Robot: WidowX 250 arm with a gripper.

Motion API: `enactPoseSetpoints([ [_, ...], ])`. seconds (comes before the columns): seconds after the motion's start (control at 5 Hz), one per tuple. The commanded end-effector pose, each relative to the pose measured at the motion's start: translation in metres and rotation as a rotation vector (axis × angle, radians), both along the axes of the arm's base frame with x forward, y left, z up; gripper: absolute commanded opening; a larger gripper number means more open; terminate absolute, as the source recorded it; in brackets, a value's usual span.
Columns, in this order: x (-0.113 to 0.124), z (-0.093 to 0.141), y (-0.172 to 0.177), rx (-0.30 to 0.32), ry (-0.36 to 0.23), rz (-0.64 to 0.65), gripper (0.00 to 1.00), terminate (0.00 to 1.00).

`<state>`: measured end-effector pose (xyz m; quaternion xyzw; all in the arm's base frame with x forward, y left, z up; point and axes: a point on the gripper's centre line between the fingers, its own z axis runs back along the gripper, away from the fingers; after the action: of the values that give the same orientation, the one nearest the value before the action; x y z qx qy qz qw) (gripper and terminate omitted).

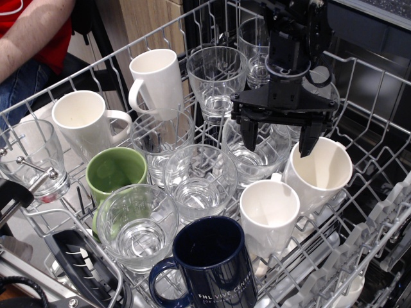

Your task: Pick up green mug

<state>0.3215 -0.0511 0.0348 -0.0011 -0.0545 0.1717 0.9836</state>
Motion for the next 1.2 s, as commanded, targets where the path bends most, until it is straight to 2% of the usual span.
enactPoseSetpoints([
  [0.0,0.0,0.0,0.0,0.0,0.0,0.0,1.0,0.0],
  [0.2,-0.005,0.013,0.028,0.009,-0.005,-0.082,1.0,0.0],
  [0.4,0.0,0.03,0.064,0.015,0.03,-0.156,1.0,0.0],
  [0.6,0.0,0.031,0.099,0.026,0.072,-0.229,1.0,0.0],
  [0.8,-0.01,0.016,0.127,0.056,0.05,-0.301,1.0,0.0],
  [1.0,-0.016,0.013,0.157,0.073,0.041,-0.349,1.0,0.0],
])
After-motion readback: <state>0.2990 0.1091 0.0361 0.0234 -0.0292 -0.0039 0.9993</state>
